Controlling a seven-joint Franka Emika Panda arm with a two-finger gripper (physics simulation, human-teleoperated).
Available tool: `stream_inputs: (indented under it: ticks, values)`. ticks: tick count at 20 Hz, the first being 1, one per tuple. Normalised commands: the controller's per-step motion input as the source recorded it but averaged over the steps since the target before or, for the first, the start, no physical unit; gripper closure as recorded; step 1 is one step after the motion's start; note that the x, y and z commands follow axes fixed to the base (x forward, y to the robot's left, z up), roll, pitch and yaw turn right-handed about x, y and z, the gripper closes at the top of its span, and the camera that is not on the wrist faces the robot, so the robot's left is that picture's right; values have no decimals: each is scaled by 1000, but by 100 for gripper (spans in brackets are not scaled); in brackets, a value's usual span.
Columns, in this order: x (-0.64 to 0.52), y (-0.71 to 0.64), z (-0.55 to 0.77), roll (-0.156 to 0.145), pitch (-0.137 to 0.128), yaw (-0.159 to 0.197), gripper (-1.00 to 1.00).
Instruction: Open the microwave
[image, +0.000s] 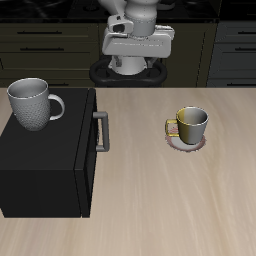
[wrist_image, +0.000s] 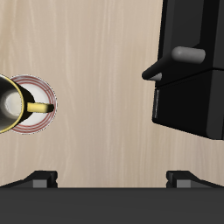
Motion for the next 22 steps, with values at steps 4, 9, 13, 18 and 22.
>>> stream_inputs:
  ticks: [4, 9, 13, 18, 22]
  values:
    - [243, 92, -5, -6, 5, -94, -100]
    - [161, 174, 77, -7, -23, -116, -100]
    - [107, 144, 85, 23, -1, -91, -100]
    - [227, 171, 147, -21, -21, -152, -100]
    - [156, 215, 54, -14, -28, -140, -100]
